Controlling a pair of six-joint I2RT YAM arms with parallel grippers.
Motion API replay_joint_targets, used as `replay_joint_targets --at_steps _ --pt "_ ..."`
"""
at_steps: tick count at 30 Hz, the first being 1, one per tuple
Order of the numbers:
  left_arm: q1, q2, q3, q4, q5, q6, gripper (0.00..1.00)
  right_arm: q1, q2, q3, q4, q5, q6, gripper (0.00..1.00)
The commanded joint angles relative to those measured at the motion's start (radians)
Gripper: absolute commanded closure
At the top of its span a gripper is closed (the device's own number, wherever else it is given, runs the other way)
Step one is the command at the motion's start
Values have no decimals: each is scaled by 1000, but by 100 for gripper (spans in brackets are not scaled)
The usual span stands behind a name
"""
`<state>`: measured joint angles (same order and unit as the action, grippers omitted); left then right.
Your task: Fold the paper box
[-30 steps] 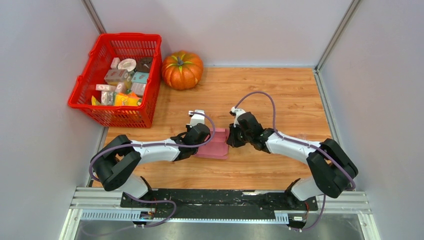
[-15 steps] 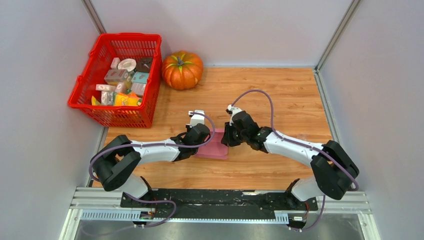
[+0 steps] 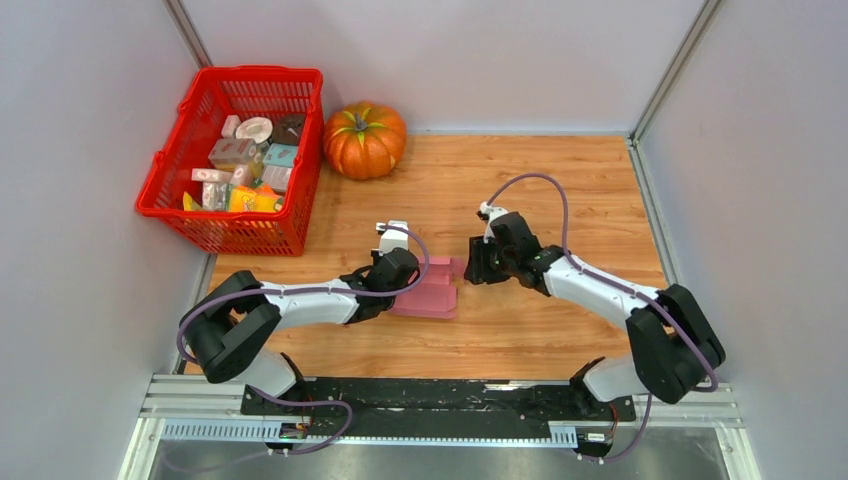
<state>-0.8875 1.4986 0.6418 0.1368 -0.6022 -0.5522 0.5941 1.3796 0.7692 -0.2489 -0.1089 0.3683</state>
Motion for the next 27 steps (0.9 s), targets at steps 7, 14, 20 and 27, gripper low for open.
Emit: replay_joint_targets --at_steps 7,14,20,27 --pt "-1 -32 -16 -19 19 -2 100 19 74 56 100 -63 -48 56" --pt "-1 -29 -21 -20 25 0 100 90 27 7 122 1 -60 43" --pt "-1 -5 -11 -19 38 -3 100 90 110 61 109 98 -85 47" --pt "-1 -12 -4 -22 30 9 100 93 113 67 111 155 -49 76"
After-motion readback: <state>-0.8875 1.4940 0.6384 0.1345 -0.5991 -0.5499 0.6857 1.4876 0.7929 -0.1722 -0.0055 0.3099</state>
